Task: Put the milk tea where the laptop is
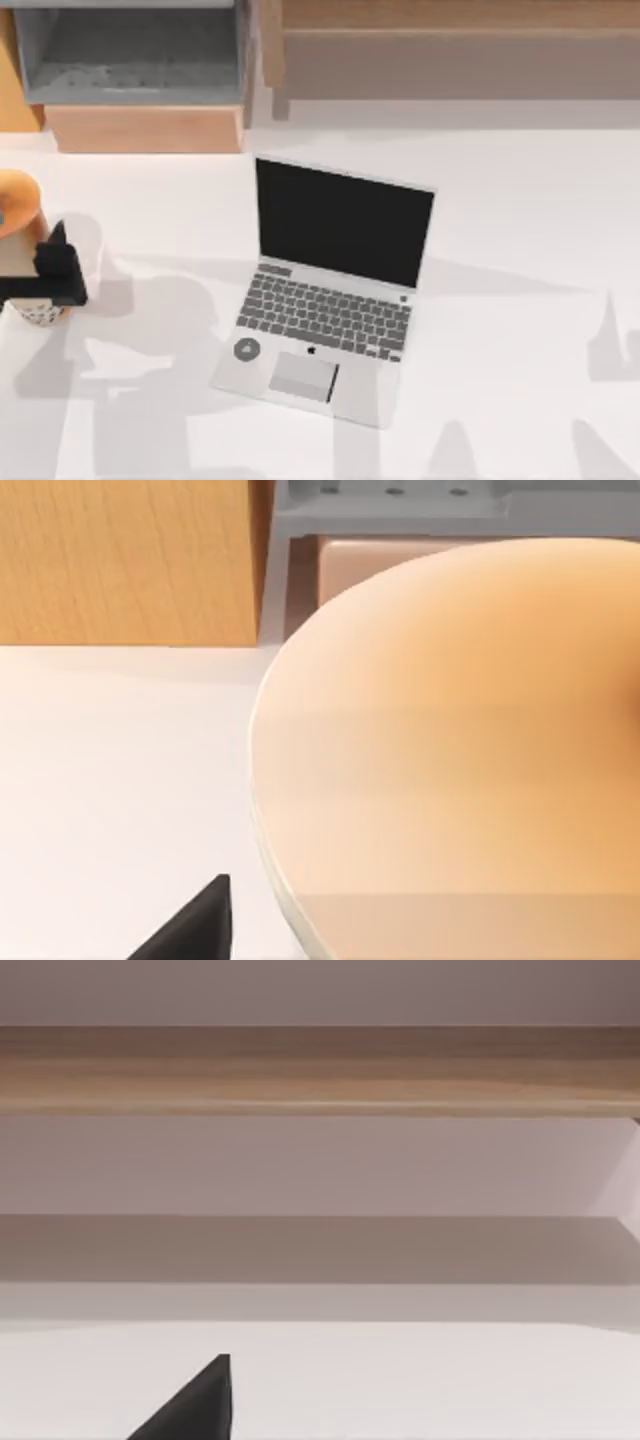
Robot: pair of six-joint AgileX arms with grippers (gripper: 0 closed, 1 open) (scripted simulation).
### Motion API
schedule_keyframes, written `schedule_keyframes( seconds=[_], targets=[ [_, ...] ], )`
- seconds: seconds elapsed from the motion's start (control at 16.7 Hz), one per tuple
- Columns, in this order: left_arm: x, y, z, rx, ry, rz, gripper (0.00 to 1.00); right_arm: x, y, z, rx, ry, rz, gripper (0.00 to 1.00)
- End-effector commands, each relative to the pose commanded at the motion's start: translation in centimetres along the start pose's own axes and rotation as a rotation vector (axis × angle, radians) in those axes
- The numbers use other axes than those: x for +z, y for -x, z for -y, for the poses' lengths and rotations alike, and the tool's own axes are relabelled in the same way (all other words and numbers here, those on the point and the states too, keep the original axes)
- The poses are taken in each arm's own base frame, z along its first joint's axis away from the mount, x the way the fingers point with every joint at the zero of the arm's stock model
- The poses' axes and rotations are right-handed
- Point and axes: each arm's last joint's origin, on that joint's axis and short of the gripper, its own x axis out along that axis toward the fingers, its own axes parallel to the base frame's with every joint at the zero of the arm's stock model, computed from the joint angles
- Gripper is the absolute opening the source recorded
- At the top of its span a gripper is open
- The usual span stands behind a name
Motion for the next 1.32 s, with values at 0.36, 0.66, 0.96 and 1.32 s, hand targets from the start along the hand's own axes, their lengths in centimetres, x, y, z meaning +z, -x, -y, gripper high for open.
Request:
schedule_keyframes(
  seconds=[0.36,0.66,0.96,1.32],
  targets=[
    [0.0,0.0,0.0,0.0,0.0,0.0,0.62,0.0,0.0,0.0,0.0,0.0,0.0,1.0],
    [0.0,0.0,0.0,0.0,0.0,0.0,0.25,0.0,0.0,0.0,0.0,0.0,0.0,1.0],
    [0.0,0.0,0.0,0.0,0.0,0.0,0.0,0.0,0.0,0.0,0.0,0.0,0.0,1.0],
    [0.0,0.0,0.0,0.0,0.0,0.0,0.0,0.0,0.0,0.0,0.0,0.0,0.0,1.0]
  ],
)
